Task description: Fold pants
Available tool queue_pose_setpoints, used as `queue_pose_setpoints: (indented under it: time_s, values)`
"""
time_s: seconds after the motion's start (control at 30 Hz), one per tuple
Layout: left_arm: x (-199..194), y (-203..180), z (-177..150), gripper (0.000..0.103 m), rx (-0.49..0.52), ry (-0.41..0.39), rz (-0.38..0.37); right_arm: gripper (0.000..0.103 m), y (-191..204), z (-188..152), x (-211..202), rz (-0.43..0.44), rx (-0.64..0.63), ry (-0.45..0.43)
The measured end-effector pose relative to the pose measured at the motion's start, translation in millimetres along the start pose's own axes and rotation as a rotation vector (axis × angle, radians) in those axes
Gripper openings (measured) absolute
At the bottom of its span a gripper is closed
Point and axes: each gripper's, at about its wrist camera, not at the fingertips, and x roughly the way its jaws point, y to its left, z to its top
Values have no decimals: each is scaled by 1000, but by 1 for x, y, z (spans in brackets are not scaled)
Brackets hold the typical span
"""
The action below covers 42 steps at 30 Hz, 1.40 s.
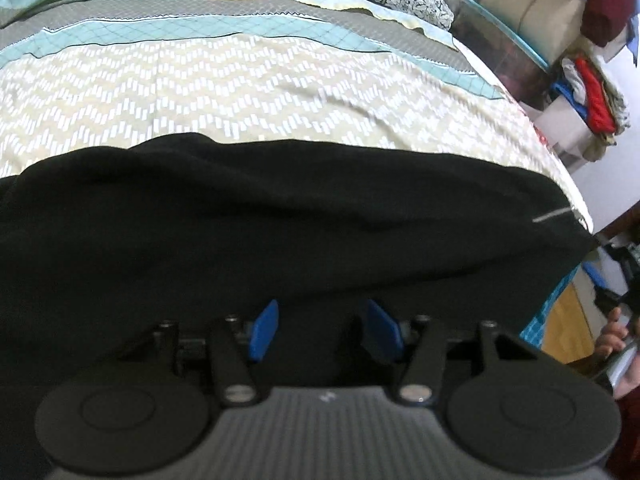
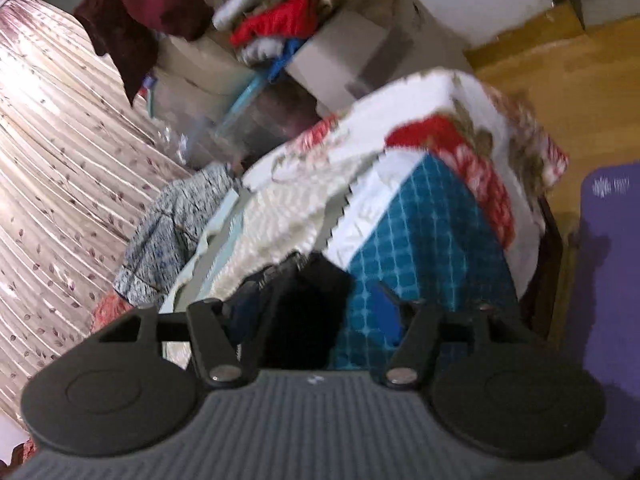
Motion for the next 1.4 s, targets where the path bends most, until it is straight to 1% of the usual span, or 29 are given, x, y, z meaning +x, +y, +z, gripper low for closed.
queue_pose_setpoints:
  time_s: [0.07,0.17,0.2,0.23,0.27,0.33,0.43,0.47,0.53,0.63,0.7,0.73,0.8,0.83,0.87,0.9,0.93,0.97,1.0,1.03,1.07,1.13,1.2,1.23,1.27,1.3,1.33,1.37,1.4]
  values:
    - [-3,2,1,51,-11,-7,-9,61,6,2,8,3,8,13]
    - [-8,8,0,52,-34,-15,-22,55,11,-1,16,-33,-6,44]
    - [-8,10,-1,52,-42,-15,-24,50,12,-3,18,-50,-18,44]
    - [-10,13,-1,52,-52,-14,-25,36,15,-5,19,-61,-32,41]
    - [-10,16,-2,52,-60,-14,-26,32,19,-6,19,-62,-49,47]
    - [-13,20,-3,52,-76,-19,-29,25,30,-12,17,-77,-70,47]
    - [-22,26,-2,52,-102,-52,-40,23,52,-14,3,-46,-132,27]
    - [-26,29,-2,52,-114,-63,-48,23,64,-17,-4,-21,-153,20]
    - [-35,36,-2,52,-148,-91,-65,23,92,-23,-17,65,-220,33]
    - [-48,51,-5,52,-203,-130,-78,23,144,-47,-36,209,-377,93]
    - [-55,60,-8,53,-237,-146,-84,23,183,-76,-50,301,-533,172]
    - [-59,66,-12,53,-251,-156,-84,23,197,-92,-56,330,-606,213]
    - [-67,77,-18,53,-277,-176,-80,23,219,-127,-63,384,-764,330]
    - [-72,84,-23,53,-294,-187,-77,25,225,-151,-61,393,-861,411]
    - [-75,91,-27,53,-308,-195,-74,26,228,-169,-57,374,-925,468]
    - [-80,100,-32,54,-324,-203,-69,30,226,-194,-48,322,-999,533]
    - [-87,109,-37,54,-342,-212,-62,43,224,-212,-42,276,-1051,588]
    - [-93,118,-42,54,-360,-223,-58,47,223,-227,-42,255,-1101,614]
    - [-103,127,-49,54,-380,-243,-59,56,226,-235,-51,259,-1157,583]
    - [-112,136,-56,55,-393,-265,-65,58,231,-237,-59,281,-1176,578]
    - [-120,143,-61,57,-403,-285,-76,58,237,-232,-67,321,-1161,590]
    - [-137,158,-74,57,-419,-320,-76,57,249,-220,-78,385,-1099,589]
    - [-152,173,-86,57,-441,-351,-69,55,258,-207,-86,427,-1048,570]
    - [-158,178,-91,57,-450,-365,-65,49,260,-203,-87,425,-1017,543]
    - [-165,184,-95,57,-459,-383,-58,44,263,-200,-86,419,-993,525]
    - [-172,191,-99,57,-470,-406,-48,37,264,-200,-80,398,-970,519]
    - [-180,198,-104,57,-487,-436,-28,32,264,-203,-71,363,-956,523]
    - [-186,203,-107,57,-501,-459,-13,32,262,-208,-58,319,-948,534]
    - [-195,212,-112,57,-523,-493,6,33,255,-218,-43,241,-967,568]
